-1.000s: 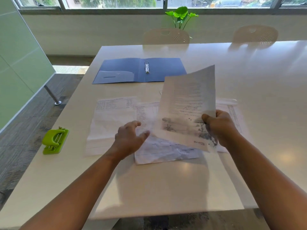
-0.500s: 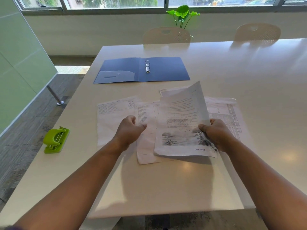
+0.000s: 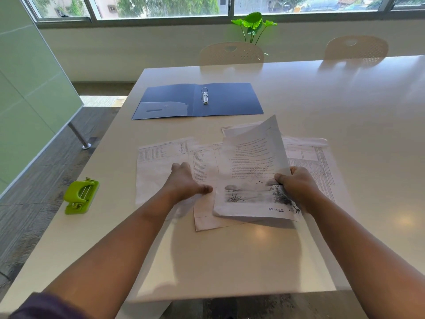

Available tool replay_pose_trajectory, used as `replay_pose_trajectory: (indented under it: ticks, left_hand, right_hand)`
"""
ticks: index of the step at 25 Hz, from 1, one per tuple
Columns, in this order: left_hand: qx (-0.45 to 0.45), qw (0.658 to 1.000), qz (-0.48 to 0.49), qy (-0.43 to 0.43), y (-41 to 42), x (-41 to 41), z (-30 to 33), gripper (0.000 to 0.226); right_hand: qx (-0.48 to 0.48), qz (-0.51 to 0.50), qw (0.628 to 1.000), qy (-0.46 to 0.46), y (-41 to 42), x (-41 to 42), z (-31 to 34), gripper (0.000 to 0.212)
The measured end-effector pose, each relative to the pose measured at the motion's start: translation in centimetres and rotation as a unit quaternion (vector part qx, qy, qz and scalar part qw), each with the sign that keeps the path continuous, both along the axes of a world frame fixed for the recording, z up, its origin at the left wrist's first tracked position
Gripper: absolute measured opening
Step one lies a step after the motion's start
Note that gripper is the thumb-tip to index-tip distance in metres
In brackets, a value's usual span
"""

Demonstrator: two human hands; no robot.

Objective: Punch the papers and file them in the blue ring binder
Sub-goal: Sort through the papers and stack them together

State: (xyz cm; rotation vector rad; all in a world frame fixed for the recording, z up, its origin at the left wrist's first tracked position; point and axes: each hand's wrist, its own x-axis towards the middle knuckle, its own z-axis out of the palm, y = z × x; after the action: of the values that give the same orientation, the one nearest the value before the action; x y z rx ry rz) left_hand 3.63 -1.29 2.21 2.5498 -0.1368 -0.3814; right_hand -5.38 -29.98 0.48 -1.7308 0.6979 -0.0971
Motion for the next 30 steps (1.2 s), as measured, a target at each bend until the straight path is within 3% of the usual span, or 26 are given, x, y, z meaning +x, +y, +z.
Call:
replay_pose_trajectory:
  ticks: [5, 11, 14, 16, 19, 21, 25, 27, 30]
  left_hand:
    - [0.034, 0.996, 0.027, 0.075, -0.6, 2.0, 0.7, 0.116]
    - [0.031, 0.992, 0.020, 0.119, -0.9, 3.2, 0.5, 0.095]
    - [0.020, 0.996, 0.017, 0.086, -1.0, 3.1, 0.2, 0.096]
    - [0.020, 1.000, 0.023, 0.006, -0.5, 3.7, 0.3, 0.093]
    - [0.109, 0.987, 0.062, -0.103, 2.1, 6.6, 0.2, 0.086]
    - [0.155, 0.977, 0.107, -0.104, 4.5, 8.9, -0.6, 0.091]
    - [0.139, 0.974, 0.169, -0.052, 8.3, 11.3, -2.2, 0.119]
    - [0.144, 0.977, 0.156, -0.032, 8.9, 11.6, -2.2, 0.131]
    - [0.174, 0.980, 0.092, -0.033, 9.4, 11.7, -2.2, 0.130]
  right_hand:
    - [-0.014, -0.003, 1.000, 0.003, 0.0, -0.1, -0.1, 0.014]
    - [-0.040, 0.000, 0.999, 0.005, 0.5, -0.4, 0.3, 0.014]
    - [-0.042, 0.005, 0.999, 0.009, 0.6, -0.6, 0.5, 0.012]
    - [-0.042, 0.010, 0.999, 0.009, 0.6, -0.6, 0.6, 0.009]
    - [-0.043, 0.016, 0.999, 0.012, 0.7, -0.6, 0.7, 0.005]
    - [-0.048, 0.020, 0.999, 0.016, 0.7, -0.6, 0.7, 0.002]
    - [-0.059, 0.016, 0.998, 0.021, 0.5, -0.4, 0.4, 0.005]
    - [-0.058, 0.007, 0.998, 0.013, 0.5, -0.3, 0.5, 0.006]
    - [-0.056, 0.002, 0.998, 0.014, 0.4, -0.2, 0.2, 0.007]
